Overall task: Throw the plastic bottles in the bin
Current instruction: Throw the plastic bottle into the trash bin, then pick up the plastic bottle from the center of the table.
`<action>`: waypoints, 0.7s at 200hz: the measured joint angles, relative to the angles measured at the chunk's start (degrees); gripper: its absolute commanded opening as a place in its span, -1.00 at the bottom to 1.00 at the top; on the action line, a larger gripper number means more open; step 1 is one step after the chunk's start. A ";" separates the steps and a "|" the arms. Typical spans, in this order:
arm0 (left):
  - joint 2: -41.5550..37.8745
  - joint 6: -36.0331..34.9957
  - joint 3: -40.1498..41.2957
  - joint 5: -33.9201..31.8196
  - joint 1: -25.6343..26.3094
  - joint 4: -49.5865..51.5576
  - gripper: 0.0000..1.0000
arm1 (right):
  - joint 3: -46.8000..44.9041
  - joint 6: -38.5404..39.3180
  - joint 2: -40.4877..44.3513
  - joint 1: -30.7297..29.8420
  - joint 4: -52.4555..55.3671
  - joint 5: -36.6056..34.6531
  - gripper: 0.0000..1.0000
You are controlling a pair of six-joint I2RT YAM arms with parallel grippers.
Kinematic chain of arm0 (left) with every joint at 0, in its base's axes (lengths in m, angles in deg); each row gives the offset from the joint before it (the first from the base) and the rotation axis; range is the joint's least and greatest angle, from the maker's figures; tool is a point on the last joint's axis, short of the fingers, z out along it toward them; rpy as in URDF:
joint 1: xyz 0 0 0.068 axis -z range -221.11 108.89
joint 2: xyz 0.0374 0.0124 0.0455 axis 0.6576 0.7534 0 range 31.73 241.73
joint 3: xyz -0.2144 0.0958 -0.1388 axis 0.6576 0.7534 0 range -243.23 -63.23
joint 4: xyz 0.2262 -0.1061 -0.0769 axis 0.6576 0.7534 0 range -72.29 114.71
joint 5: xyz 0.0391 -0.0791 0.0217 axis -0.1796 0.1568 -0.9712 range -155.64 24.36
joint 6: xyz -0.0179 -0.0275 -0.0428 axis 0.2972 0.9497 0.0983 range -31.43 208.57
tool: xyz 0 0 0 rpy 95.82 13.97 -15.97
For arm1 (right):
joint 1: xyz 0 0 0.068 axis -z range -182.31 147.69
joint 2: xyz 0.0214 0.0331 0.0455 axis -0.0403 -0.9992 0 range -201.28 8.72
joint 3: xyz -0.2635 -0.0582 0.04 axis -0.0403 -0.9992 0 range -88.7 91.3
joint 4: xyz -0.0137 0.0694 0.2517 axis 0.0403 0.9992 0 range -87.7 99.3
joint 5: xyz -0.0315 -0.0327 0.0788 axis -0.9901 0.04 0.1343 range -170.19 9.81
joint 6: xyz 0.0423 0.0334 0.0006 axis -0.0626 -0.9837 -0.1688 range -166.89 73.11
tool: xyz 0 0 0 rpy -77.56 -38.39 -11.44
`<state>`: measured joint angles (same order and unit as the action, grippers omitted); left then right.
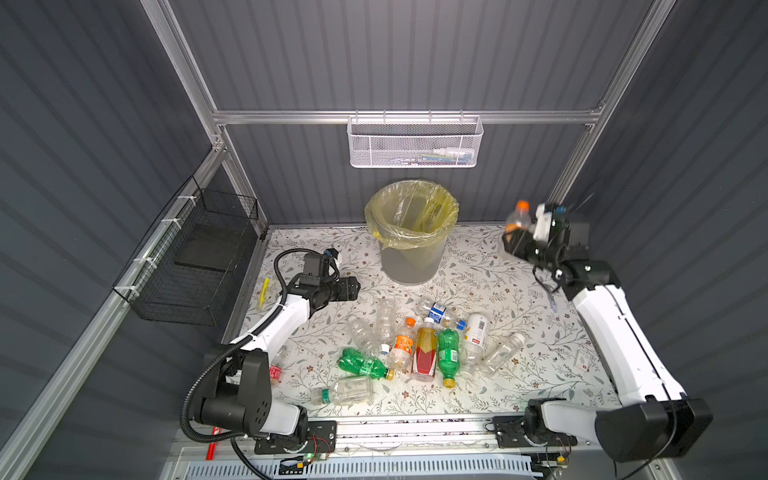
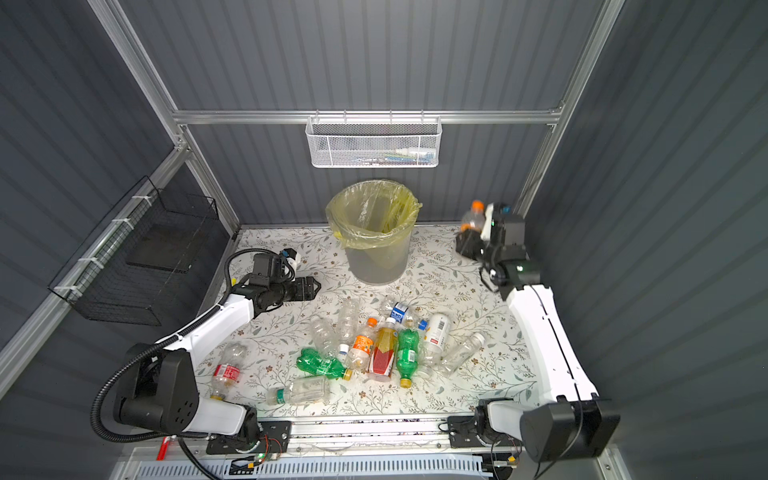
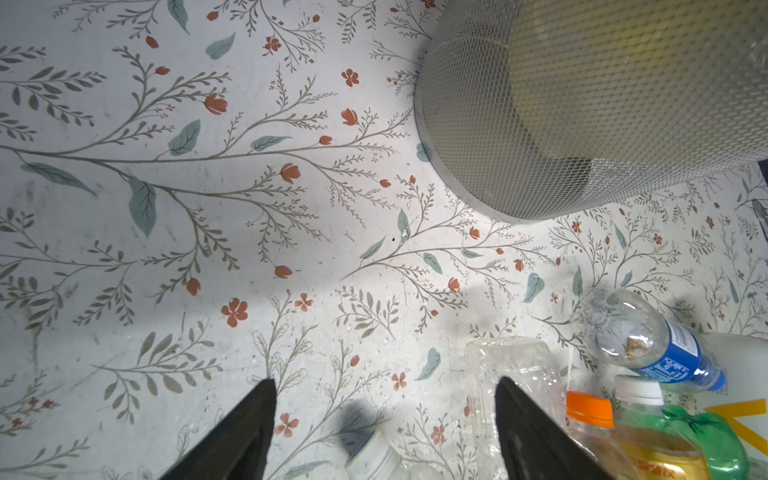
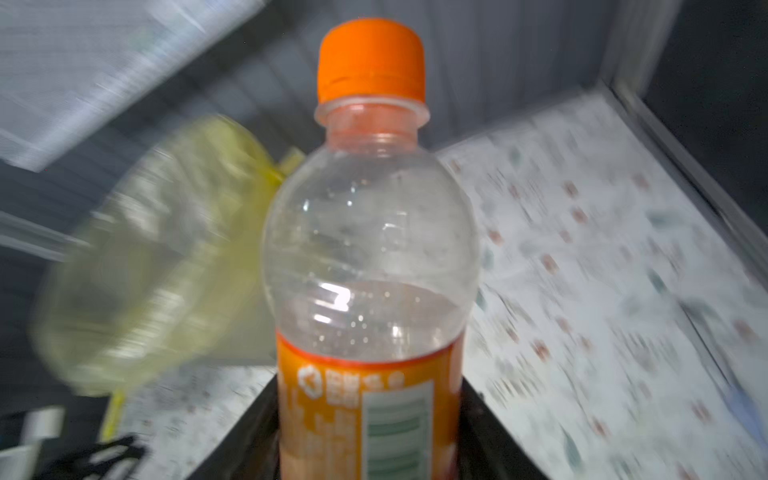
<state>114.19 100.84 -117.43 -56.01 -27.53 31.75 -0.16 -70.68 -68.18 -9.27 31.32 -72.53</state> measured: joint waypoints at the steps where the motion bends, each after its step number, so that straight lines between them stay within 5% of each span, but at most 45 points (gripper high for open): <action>1: -0.02 0.04 0.00 -0.02 0.00 0.00 0.67 | 2.03 0.26 -0.76 -0.42 0.22 0.26 0.54; 17: -0.37 0.35 0.04 -0.79 0.00 0.09 0.68 | 21.16 1.01 -9.25 -4.76 1.27 3.78 0.97; 43: -1.75 0.94 0.24 -1.88 0.00 0.04 0.69 | 33.03 2.19 -15.72 -6.75 4.26 8.04 0.98; 95: -3.02 1.97 0.70 -3.08 0.76 1.49 0.73 | 14.27 -0.31 -11.52 -2.86 5.03 9.31 0.98; 140: -3.02 2.60 0.70 -3.67 3.82 3.87 0.81 | -10.49 -4.57 5.64 6.21 0.55 6.36 0.98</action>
<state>111.17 103.44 -116.73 -59.68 -23.71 35.62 -10.66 -75.25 -62.55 -3.07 31.86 -66.17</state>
